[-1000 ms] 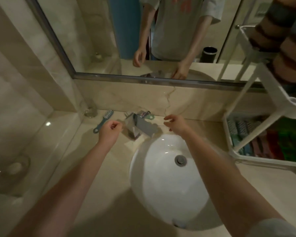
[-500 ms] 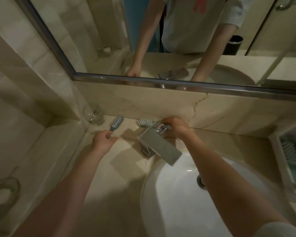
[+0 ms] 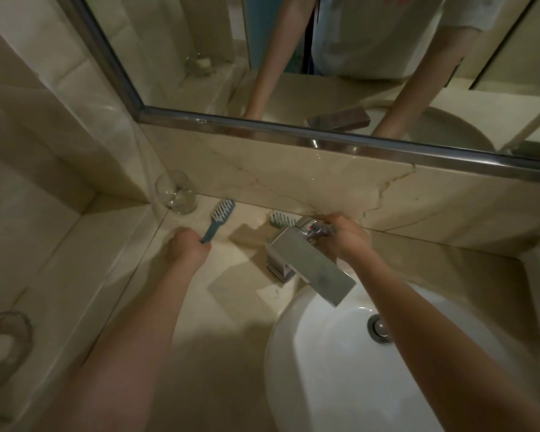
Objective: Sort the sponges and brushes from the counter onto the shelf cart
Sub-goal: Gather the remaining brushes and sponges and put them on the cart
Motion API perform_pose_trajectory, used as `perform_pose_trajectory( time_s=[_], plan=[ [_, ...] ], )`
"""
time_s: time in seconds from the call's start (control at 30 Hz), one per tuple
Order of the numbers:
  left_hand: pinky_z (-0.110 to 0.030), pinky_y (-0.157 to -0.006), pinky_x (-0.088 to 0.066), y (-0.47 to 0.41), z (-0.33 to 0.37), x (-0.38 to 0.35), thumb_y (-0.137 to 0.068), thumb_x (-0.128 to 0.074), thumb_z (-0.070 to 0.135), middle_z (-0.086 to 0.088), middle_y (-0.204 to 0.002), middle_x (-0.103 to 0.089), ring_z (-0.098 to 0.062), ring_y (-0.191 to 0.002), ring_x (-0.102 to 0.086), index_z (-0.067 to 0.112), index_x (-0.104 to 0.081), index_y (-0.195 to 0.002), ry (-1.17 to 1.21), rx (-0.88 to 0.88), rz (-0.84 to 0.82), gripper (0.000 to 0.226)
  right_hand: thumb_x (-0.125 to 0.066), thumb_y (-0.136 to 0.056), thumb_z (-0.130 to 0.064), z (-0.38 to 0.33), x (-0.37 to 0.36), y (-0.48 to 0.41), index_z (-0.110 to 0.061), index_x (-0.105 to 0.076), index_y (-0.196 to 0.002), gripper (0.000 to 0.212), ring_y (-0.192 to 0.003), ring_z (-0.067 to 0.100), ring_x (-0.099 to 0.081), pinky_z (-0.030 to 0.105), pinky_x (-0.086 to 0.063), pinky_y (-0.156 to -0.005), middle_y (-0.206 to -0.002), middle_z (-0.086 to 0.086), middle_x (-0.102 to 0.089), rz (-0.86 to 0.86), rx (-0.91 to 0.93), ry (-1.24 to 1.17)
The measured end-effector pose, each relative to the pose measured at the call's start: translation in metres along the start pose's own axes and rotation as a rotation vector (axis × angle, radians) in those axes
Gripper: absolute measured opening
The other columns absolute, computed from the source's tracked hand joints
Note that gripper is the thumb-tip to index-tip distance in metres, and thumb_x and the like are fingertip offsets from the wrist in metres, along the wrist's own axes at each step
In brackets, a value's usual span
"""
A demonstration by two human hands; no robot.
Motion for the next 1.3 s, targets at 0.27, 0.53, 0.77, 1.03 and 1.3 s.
perform_pose_trajectory(
  time_s=[0.27, 0.53, 0.77, 1.03, 1.3],
  plan=[
    [-0.033, -0.068, -0.05, 0.012, 0.007, -0.015, -0.075, -0.074, 0.028, -0.017, -0.09, -0.071, -0.027, -0.08, -0.068, -0.004, -0.07, -0.091, 0.026, 0.04, -0.179, 0.035, -0.07, -0.073, -0.046, 0.008, 0.002, 0.019, -0.016, -0.063, -0.09, 0.036, -0.08, 0.024, -0.056, 0.028, -0.047, -0.073, -0.09, 0.005, -0.064, -0.113, -0.037, 0.01],
    [-0.029, -0.066, -0.039, 0.04, 0.024, -0.018, -0.083, -0.065, 0.019, -0.017, -0.095, -0.067, -0.031, -0.088, -0.062, 0.0, -0.067, -0.092, -0.053, -0.04, -0.164, 0.021, -0.067, -0.079, 0.0, 0.033, 0.01, 0.043, -0.008, -0.067, -0.079, 0.008, -0.075, 0.02, -0.051, 0.024, -0.037, -0.055, -0.071, 0.003, -0.056, -0.018, -0.043, -0.391],
    [-0.028, -0.067, -0.037, 0.079, 0.031, -0.014, -0.081, -0.069, 0.015, -0.006, -0.076, -0.058, -0.022, -0.074, -0.053, 0.012, -0.058, -0.069, 0.353, -0.062, -0.075, 0.017, -0.074, -0.079, -0.01, 0.061, 0.034, 0.08, -0.023, -0.061, -0.068, 0.021, -0.069, 0.017, -0.055, 0.033, -0.046, -0.068, -0.07, -0.002, -0.062, 0.033, -0.129, -0.638],
    [-0.019, -0.045, -0.04, 0.156, 0.059, 0.007, -0.086, -0.064, 0.014, 0.0, -0.068, -0.057, -0.014, -0.051, -0.046, 0.01, -0.062, -0.081, 0.665, -0.173, -0.052, 0.006, -0.065, -0.088, -0.007, 0.057, 0.07, 0.138, 0.002, -0.062, -0.097, 0.014, -0.055, 0.013, -0.048, 0.011, -0.043, -0.044, -0.073, 0.006, -0.059, 0.036, -0.069, -0.914],
    [-0.013, -0.039, -0.038, 0.245, 0.086, 0.013, -0.086, -0.064, 0.011, 0.0, -0.066, -0.057, -0.006, -0.035, -0.045, 0.011, -0.056, -0.071, 0.736, -0.303, -0.028, 0.017, -0.061, -0.09, -0.003, 0.061, 0.105, 0.204, -0.005, -0.054, -0.085, 0.009, -0.055, 0.013, -0.058, 0.015, -0.052, -0.049, -0.076, 0.009, -0.059, 0.016, 0.088, -0.929]
  ],
)
Point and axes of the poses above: each hand's wrist, its own y-axis away from the middle knuckle, its own x-axis out of the back of the hand, z = x × y, the point moved 6 cm from there along -y, towards the middle knuckle
